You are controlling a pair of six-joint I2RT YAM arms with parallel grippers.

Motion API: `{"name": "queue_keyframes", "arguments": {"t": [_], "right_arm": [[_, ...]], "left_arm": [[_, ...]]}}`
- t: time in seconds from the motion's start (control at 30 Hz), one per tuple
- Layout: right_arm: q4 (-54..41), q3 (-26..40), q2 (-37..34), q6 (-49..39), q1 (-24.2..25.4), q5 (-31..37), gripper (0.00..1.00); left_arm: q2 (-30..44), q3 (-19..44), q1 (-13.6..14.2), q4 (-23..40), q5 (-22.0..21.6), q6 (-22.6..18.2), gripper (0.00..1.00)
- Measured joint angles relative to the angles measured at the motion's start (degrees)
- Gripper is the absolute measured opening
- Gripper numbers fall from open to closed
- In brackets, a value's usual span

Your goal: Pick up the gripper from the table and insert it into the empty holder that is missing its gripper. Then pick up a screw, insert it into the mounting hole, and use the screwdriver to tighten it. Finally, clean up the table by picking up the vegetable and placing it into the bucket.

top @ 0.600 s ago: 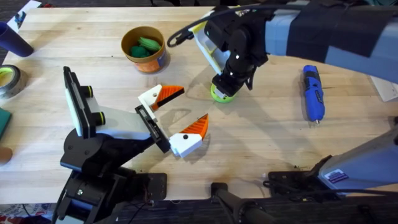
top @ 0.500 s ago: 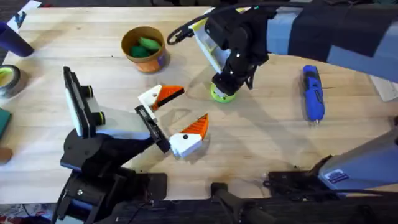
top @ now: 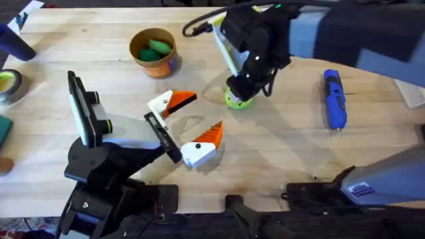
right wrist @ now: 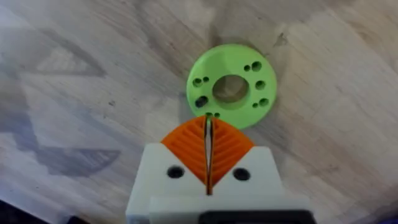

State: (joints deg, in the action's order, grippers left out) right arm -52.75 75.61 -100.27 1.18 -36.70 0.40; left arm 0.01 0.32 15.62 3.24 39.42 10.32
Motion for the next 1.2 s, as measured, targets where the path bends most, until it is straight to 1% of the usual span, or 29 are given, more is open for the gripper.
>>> {"name": "queue_keyframes", "arguments": {"t": [0.07,0.17,0.27,0.33,0.5,0.63,0.67,0.7,0.73,0.77,0.8,0.87,0.9,0.93,1.03,1.2], "right_arm": [[0.0,0.0,3.4,1.1,0.0,0.0,0.016],[-0.6,0.0,10.5,3.0,0.0,0.5,0.016],[-2.3,0.0,17.5,4.0,0.1,1.3,0.016],[-4.1,0.0,20.9,4.1,0.1,1.6,0.016],[-8.6,0.0,24.5,4.3,0.1,1.7,0.015],[-9.3,0.0,25.9,4.5,0.1,1.7,0.015],[-9.2,0.0,26.1,4.8,0.1,1.7,0.072],[-9.0,0.0,26.2,4.8,0.1,1.7,0.197],[-8.8,0.0,26.3,4.9,0.1,1.7,0.358],[-8.5,0.0,26.2,5.0,0.1,1.7,0.495],[-8.3,0.0,26.1,5.4,0.1,1.7,0.662],[-7.5,0.0,25.9,6.1,0.1,1.7,0.941],[-7.2,0.0,25.6,6.3,0.1,1.7,0.979],[-6.9,0.0,25.2,6.4,0.1,1.7,0.990],[-6.2,0.0,23.5,6.7,0.1,1.7,0.996],[-5.5,-0.1,18.6,6.5,-0.1,1.7,0.996]], "left_arm": [[0.0,0.0,0.0,0.0,0.0,0.0,0.990],[0.0,0.0,0.0,0.0,0.0,0.0,0.990],[0.0,0.0,0.0,0.0,0.0,0.0,0.990],[0.0,0.0,0.0,0.0,0.0,0.0,0.990],[0.0,0.0,0.0,0.0,0.0,0.0,0.990],[0.0,0.0,0.0,0.0,0.0,0.0,0.990],[0.0,0.0,0.0,0.0,0.0,0.0,0.990],[0.0,0.0,0.0,0.0,0.0,0.0,0.990],[0.0,0.0,0.0,0.0,0.0,0.0,0.990],[0.0,0.0,0.0,0.0,0.0,0.0,0.990],[0.0,0.0,0.0,0.0,0.0,0.0,0.990],[0.0,0.0,0.0,0.0,0.0,0.0,0.990],[0.0,0.0,0.0,0.0,0.0,0.0,0.990],[0.0,0.0,0.0,0.0,0.0,0.0,0.990],[0.0,0.0,0.0,0.0,0.0,0.0,0.990],[0.0,0.0,0.0,0.0,0.0,0.0,0.990]]}}
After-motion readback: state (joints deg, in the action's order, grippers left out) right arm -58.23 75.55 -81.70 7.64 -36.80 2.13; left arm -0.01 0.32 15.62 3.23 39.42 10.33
